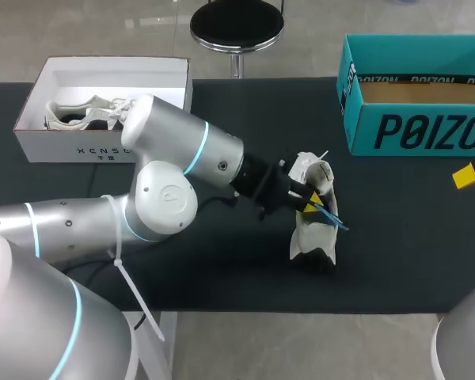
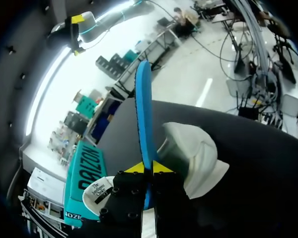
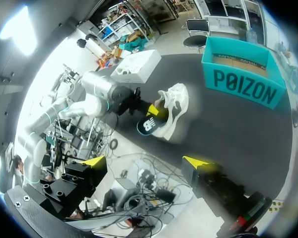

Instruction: Take the shoe out of the shoebox, open the shoe tongue, remove and reinsert the insole, then place the shoe into the shoebox

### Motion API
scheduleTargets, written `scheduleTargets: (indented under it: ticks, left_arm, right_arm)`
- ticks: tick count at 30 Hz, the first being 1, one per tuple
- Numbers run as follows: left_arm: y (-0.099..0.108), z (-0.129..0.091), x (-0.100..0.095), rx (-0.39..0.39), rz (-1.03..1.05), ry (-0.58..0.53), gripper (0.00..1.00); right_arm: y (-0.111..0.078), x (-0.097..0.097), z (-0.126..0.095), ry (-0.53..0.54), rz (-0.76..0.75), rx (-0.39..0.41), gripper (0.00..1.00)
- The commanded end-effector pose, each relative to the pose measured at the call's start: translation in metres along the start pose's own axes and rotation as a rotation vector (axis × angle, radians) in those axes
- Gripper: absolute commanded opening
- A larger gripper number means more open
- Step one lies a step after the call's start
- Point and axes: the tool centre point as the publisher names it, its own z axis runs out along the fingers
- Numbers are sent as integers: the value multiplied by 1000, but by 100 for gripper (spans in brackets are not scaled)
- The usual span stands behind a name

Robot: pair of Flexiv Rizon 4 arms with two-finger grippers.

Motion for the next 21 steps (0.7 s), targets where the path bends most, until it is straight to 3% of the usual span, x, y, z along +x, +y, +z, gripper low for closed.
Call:
scheduleTargets:
  ticks: [1, 13, 21]
  left_arm:
    - [7, 5, 1, -17, 22, 5, 0]
    - [49, 8, -9, -97, 65, -2, 0]
    - [55, 21, -5, -112, 89, 43, 0]
  right_arm:
    - [-9, 2, 0, -7, 2, -15, 100]
    - [-9, 2, 0, -7, 2, -15, 100]
    - [-9, 2, 0, -7, 2, -15, 100]
